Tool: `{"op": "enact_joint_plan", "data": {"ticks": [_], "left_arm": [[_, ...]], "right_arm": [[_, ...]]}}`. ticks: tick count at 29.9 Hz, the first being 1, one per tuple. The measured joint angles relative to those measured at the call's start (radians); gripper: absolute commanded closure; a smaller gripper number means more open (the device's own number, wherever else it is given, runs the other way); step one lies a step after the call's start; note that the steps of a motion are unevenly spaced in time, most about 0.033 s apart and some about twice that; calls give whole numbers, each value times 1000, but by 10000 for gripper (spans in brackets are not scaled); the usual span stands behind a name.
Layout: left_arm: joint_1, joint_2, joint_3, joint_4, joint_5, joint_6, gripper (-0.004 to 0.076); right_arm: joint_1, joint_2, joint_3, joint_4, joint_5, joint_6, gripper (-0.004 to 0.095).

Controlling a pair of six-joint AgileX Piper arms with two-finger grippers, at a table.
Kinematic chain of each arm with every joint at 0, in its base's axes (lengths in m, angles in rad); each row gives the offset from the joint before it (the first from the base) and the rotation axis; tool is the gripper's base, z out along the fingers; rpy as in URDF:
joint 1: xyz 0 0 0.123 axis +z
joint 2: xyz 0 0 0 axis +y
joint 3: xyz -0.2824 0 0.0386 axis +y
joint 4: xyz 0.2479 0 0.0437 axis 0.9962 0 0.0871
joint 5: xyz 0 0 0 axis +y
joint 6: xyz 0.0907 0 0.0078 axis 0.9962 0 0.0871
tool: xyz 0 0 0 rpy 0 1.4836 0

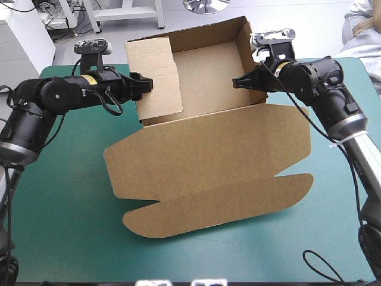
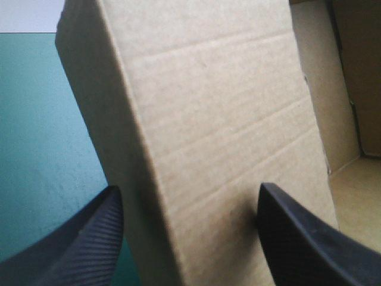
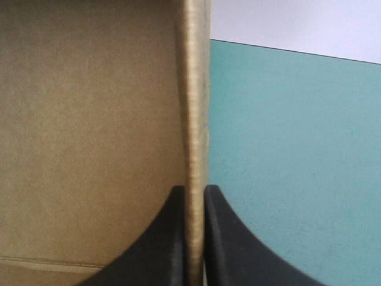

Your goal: Fold the box

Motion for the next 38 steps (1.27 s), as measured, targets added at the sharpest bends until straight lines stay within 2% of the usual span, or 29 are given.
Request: {"op": "enact_joint_plan", "data": {"ticks": [4, 14, 16, 21, 24, 32, 38], "left_arm": [[-50, 47, -53, 147, 25, -101, 270], [-116, 185, -202, 430, 205, -242, 276], [-116, 189, -215, 440, 214, -262, 339], [-121, 189, -233, 459, 226, -298, 634], [-122, 193, -233, 471, 247, -314, 731], [-123, 204, -233, 465, 277, -290, 734], [-124, 246, -233, 457, 359, -229, 734]], "right_arm": [[14, 19, 0, 5, 0, 16, 923], [20, 36, 1, 45, 2, 30, 924], [20, 36, 1, 46, 3, 31, 924], [20, 36, 1, 45, 8, 36, 923], [20, 36, 1, 36, 37, 42, 924], [28, 38, 0, 44, 135, 51, 925], [28, 90, -3, 68, 232, 33, 925]]}}
